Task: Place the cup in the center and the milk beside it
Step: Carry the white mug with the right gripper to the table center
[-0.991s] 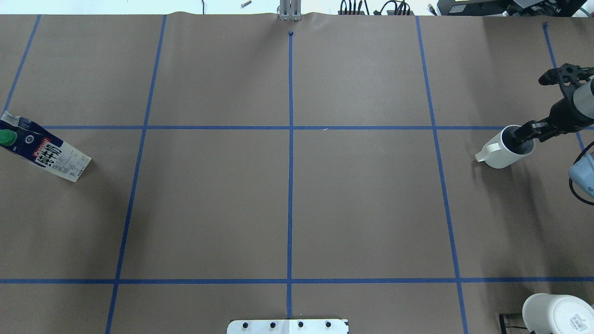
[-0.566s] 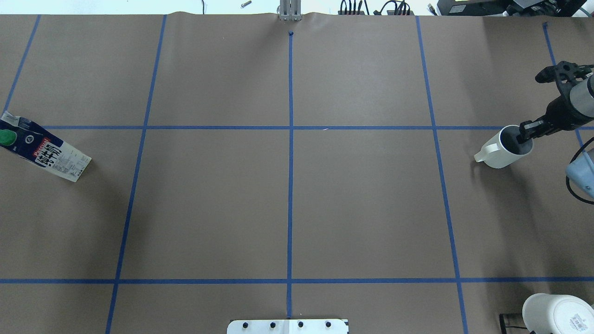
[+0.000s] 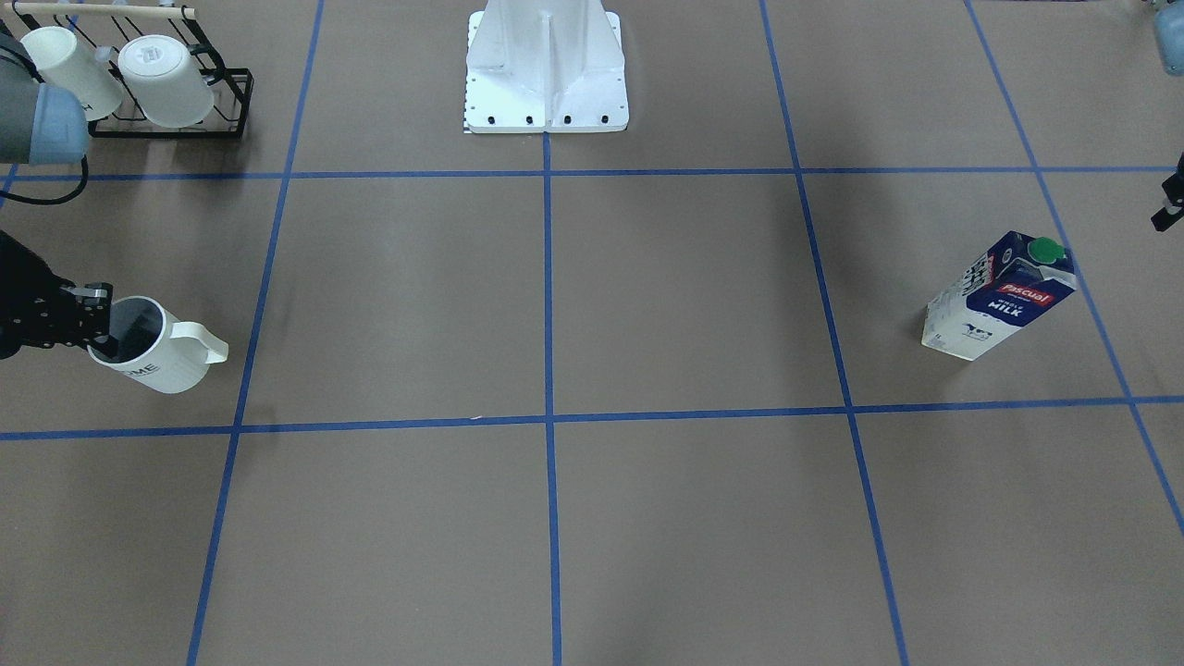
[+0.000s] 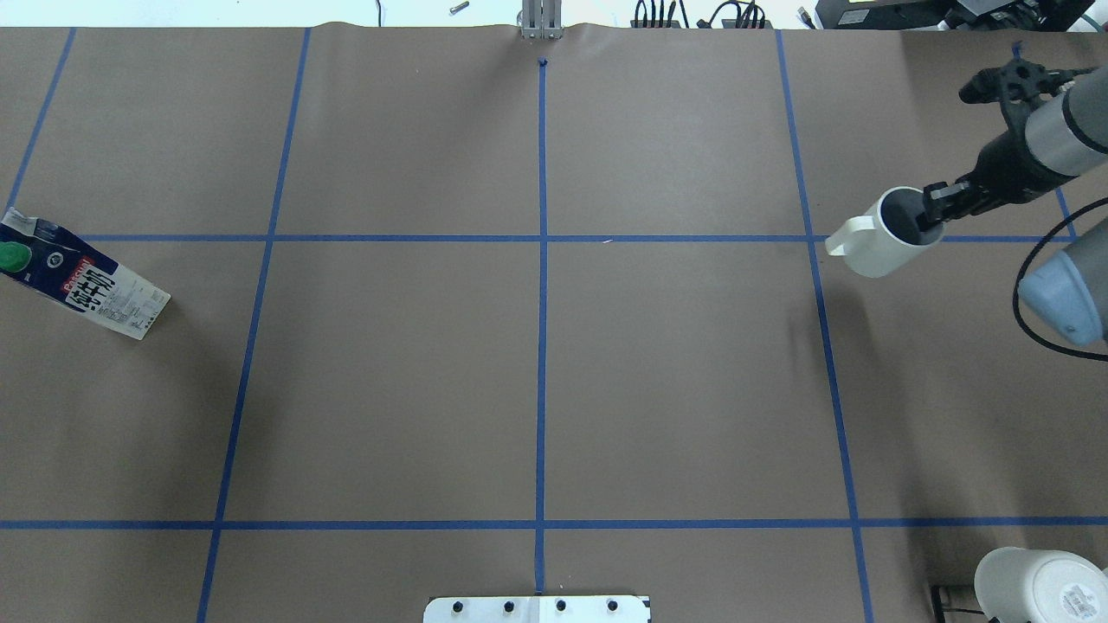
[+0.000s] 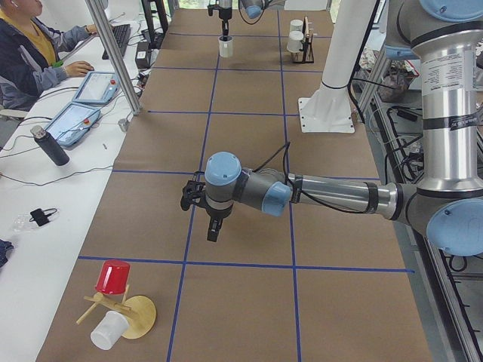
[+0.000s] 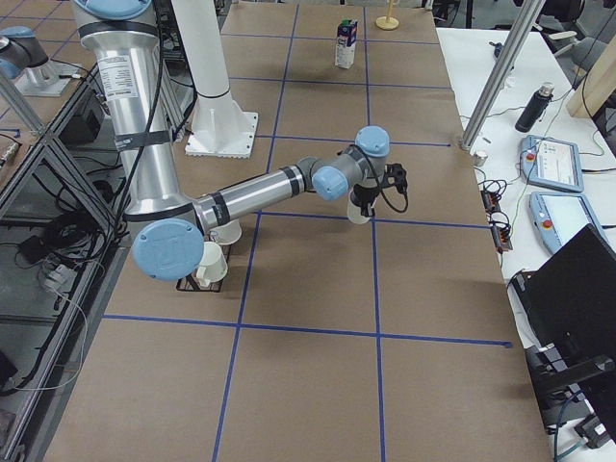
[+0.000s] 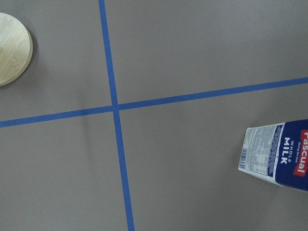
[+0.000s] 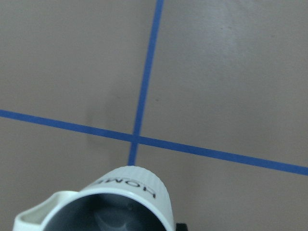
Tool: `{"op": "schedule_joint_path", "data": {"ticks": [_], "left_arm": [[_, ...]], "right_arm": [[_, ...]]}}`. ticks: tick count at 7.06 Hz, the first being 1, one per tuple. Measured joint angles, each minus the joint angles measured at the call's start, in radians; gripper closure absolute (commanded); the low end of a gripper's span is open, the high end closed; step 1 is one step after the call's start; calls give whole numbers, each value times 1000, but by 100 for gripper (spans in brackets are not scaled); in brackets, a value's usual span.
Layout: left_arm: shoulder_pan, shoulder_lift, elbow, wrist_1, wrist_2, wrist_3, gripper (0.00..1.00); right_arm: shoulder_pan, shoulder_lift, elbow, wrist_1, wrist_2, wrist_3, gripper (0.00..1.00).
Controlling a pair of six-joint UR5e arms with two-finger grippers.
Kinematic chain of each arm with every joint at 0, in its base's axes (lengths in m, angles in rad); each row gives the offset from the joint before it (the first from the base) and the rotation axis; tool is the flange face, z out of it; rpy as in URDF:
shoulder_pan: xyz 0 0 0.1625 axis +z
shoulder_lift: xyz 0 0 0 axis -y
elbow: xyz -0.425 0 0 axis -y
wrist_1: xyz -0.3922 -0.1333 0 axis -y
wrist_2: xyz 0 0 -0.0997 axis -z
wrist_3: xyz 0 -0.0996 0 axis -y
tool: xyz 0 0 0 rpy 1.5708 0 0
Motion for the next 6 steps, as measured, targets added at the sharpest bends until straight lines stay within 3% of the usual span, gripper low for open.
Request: {"op": "schedule_joint_path", "data": {"ticks": [1, 3, 6], "left_arm": [[1, 0, 2, 0, 1, 0, 2], [1, 0, 2, 0, 0, 1, 2], [1, 3, 4, 0, 0, 2, 2]], "right_arm": [[-50, 67, 20, -29, -21, 100, 100], [-212, 215, 27, -77, -158, 293, 100], [-425, 487, -43, -245, -332, 522, 100]]}}
